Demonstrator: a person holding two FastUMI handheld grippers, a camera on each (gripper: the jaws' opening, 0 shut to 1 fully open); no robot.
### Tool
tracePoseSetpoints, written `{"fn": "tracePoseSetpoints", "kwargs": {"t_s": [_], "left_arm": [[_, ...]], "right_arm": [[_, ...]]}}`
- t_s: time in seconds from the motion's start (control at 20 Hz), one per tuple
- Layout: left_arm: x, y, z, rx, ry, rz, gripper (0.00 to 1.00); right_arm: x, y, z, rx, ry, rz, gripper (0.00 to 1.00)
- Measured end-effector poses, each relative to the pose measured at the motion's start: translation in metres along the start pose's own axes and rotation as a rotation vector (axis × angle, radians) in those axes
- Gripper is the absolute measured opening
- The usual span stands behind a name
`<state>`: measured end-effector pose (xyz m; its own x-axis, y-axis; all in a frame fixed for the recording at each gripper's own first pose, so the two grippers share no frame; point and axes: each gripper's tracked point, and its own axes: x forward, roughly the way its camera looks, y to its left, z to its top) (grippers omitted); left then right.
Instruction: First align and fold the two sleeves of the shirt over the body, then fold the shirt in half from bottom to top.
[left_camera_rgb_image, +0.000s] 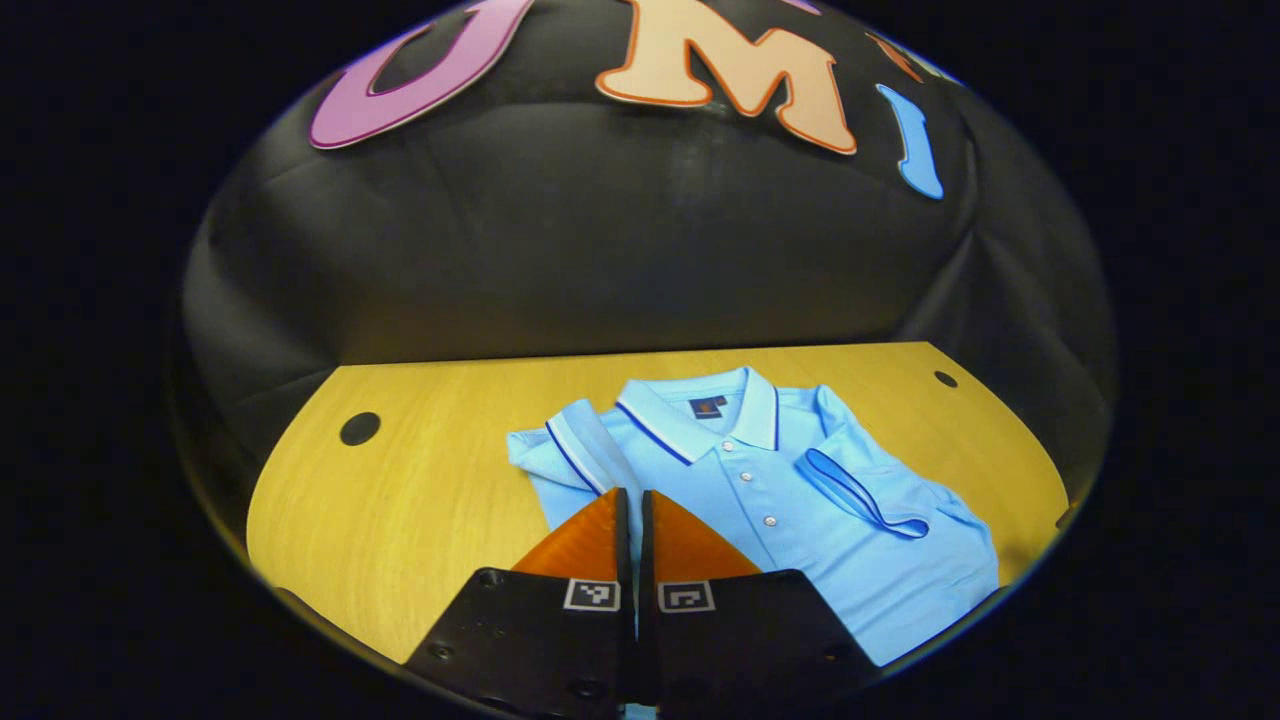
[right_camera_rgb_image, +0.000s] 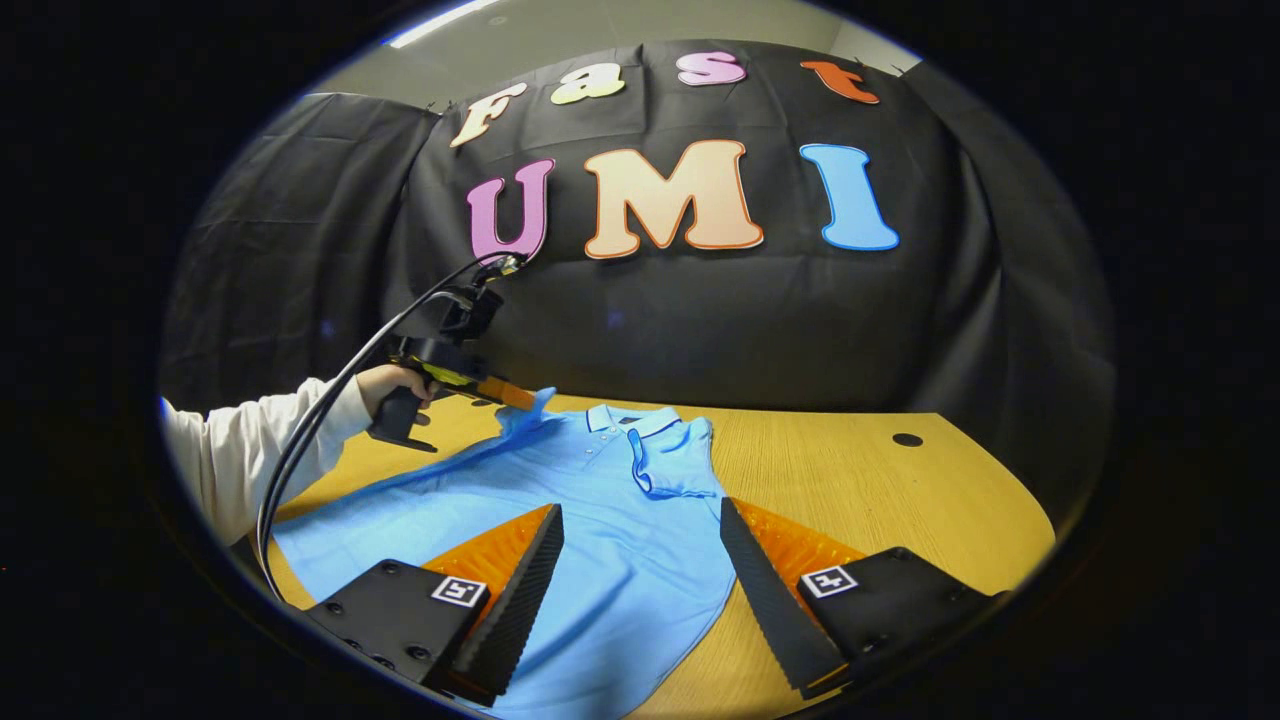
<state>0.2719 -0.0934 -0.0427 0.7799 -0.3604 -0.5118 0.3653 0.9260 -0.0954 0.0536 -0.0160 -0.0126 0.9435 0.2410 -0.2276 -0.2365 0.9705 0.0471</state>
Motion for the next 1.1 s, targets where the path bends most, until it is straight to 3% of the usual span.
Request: {"fn": "tracePoseSetpoints", "kwargs": {"t_s": [0.2, 0.3, 0.4, 0.55, 0.6, 0.75, 1.1], "left_arm": [[0.019, -0.026, -0.013, 0.024, 0.037, -0.033, 0.00], [0.019, -0.037, -0.015, 0.013, 0.041, -0.061, 0.05], [0.014, -0.042, -0.013, 0.001, 0.028, -0.080, 0.15], [-0.003, -0.036, -0.013, 0.038, 0.000, -0.049, 0.94], [-0.013, -0.035, -0.014, 0.047, -0.007, -0.044, 0.91], [-0.050, -0.039, -0.022, 0.038, -0.015, -0.071, 0.95], [-0.168, -0.028, -0.067, 0.027, -0.037, -0.081, 0.95]], "right_arm": [[-0.001, 0.008, 0.000, -0.022, 0.001, 0.016, 0.98], [-0.001, 0.011, -0.002, -0.035, 0.007, 0.025, 0.98], [0.000, 0.014, -0.004, -0.037, 0.014, 0.030, 0.98], [0.001, 0.019, -0.010, -0.027, 0.035, 0.045, 0.98], [0.002, 0.020, -0.011, -0.025, 0.040, 0.050, 0.98], [0.003, 0.025, -0.015, -0.025, 0.053, 0.058, 0.98], [-0.011, 0.038, -0.032, -0.039, 0.114, 0.098, 0.98]]}}
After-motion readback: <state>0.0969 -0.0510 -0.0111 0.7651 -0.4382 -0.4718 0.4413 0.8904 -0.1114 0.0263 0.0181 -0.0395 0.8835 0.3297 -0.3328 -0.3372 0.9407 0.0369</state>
